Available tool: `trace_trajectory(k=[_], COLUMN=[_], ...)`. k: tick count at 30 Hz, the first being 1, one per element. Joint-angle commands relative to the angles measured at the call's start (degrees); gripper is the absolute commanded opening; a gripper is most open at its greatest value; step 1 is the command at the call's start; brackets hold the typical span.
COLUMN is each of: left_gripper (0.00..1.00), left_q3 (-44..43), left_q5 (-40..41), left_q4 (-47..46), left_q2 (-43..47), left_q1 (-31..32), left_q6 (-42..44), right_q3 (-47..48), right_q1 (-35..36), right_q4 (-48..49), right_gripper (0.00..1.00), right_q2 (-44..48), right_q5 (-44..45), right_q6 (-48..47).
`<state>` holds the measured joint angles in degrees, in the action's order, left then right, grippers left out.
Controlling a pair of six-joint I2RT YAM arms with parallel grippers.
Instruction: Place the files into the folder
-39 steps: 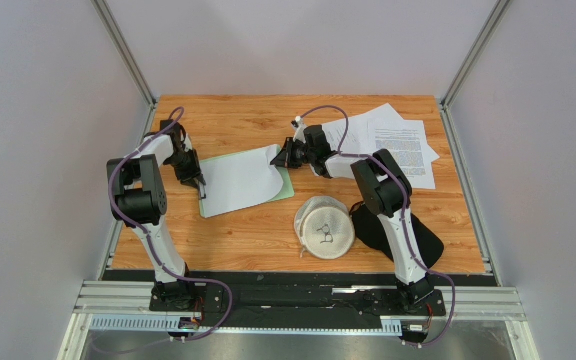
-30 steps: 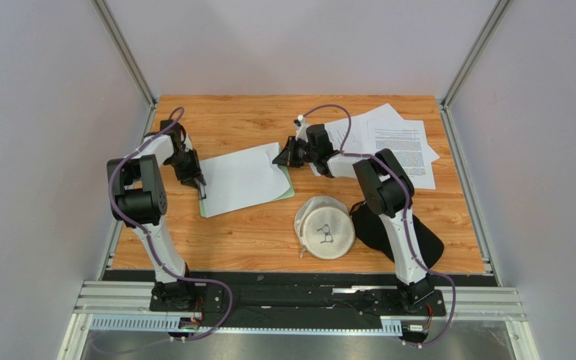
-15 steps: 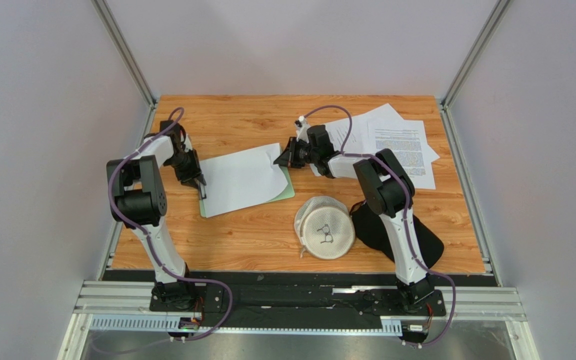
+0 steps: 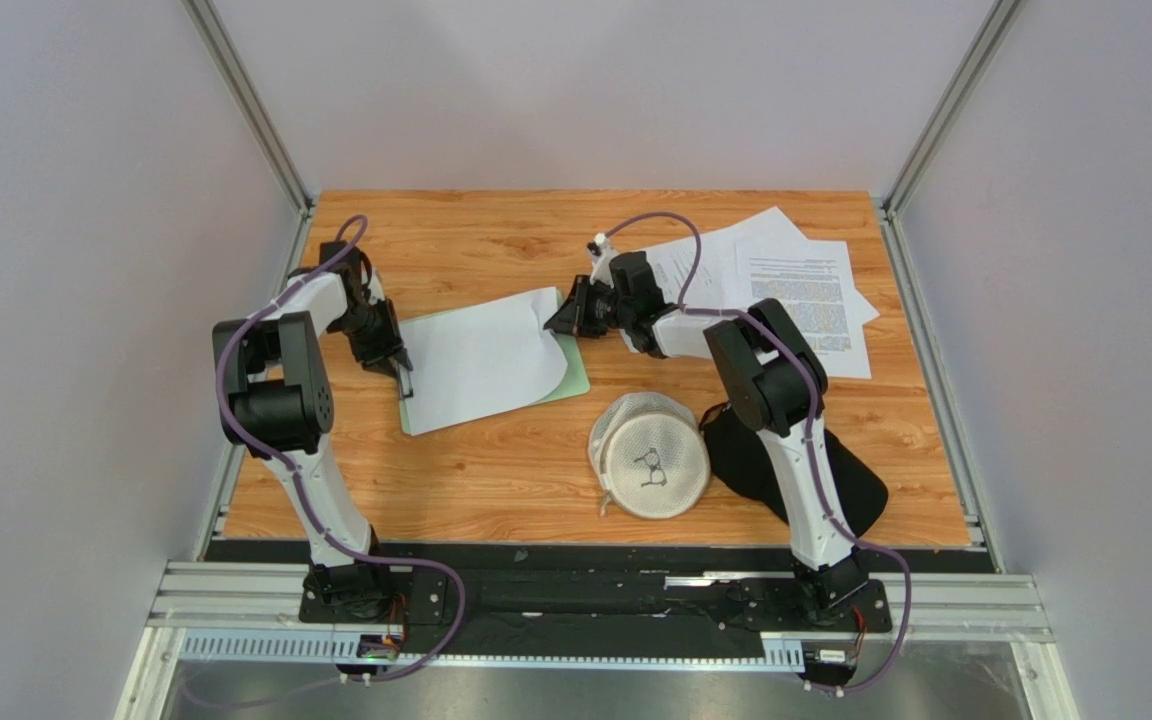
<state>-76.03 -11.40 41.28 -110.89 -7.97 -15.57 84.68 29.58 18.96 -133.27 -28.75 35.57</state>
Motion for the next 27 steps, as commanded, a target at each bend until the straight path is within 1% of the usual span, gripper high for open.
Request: trace_trajectory(k=[1, 4, 6, 8, 9, 11, 12, 14, 17, 18, 22, 26, 27], left_gripper=[0.00, 0.00, 0.00, 0.00, 0.00, 0.00, 0.00, 0.00, 0.00, 0.00, 0.00, 0.00, 0.00], left_q3=[0.2, 0.2, 0.2, 0.4, 0.4, 0.3, 0.3, 0.2, 0.4, 0.4, 0.5, 0.5, 0.6], left_q5=[-0.5, -0.6, -0.6, -0.8, -0.8, -0.8, -0.8, -0.8, -1.2, -1.3, -1.7, -1.8, -1.9], left_q4=[-0.8, -0.9, -0.9, -0.9, -0.9, -0.9, -0.8, -0.8, -0.9, -1.0, -1.2, -1.3, -1.4], left_q2=[3.5, 3.1, 2.9, 3.0, 2.9, 3.0, 3.0, 3.1, 3.1, 3.1, 3.0, 3.1, 3.0], left_q1=[0.1, 0.1, 0.1, 0.1, 0.1, 0.1, 0.1, 0.1, 0.2, 0.1, 0.2, 0.2, 0.2], left_q6=[-0.8, -0.7, -0.5, -0.5, -0.5, -0.3, -0.3, -0.2, -0.2, -0.2, -0.5, -0.5, -0.5], right_q3=[1.5, 2.7, 2.9, 2.7, 2.4, 2.4, 2.0, 1.1, 2.3, 2.7, 3.2, 1.1, 0.6], right_q1=[-0.7, -2.8, -3.5, -4.0, -4.2, -4.1, -4.0, -4.0, -3.3, -2.9, -2.1, -2.0, -2.0], right_q4=[-5.1, -9.2, -11.3, -12.5, -12.9, -13.9, -13.4, -12.9, -12.3, -11.8, -12.2, -9.1, -7.1], right_gripper=[0.21, 0.34, 0.42, 0.46, 0.51, 0.54, 0.57, 0.60, 0.59, 0.56, 0.49, 0.40, 0.38], right_q2=[2.7, 2.9, 3.3, 3.7, 4.0, 4.1, 4.2, 4.3, 3.2, 2.6, 1.9, 2.1, 2.2], right_q5=[-0.5, -5.3, -6.3, -9.4, -9.9, -10.4, -10.6, -10.9, -12.5, -12.9, -12.0, -12.2, -11.7], right_q6=[-1.5, -1.7, -2.2, -2.4, -2.3, -2.7, -2.7, -3.0, -2.4, -2.1, -1.6, 1.0, 1.7])
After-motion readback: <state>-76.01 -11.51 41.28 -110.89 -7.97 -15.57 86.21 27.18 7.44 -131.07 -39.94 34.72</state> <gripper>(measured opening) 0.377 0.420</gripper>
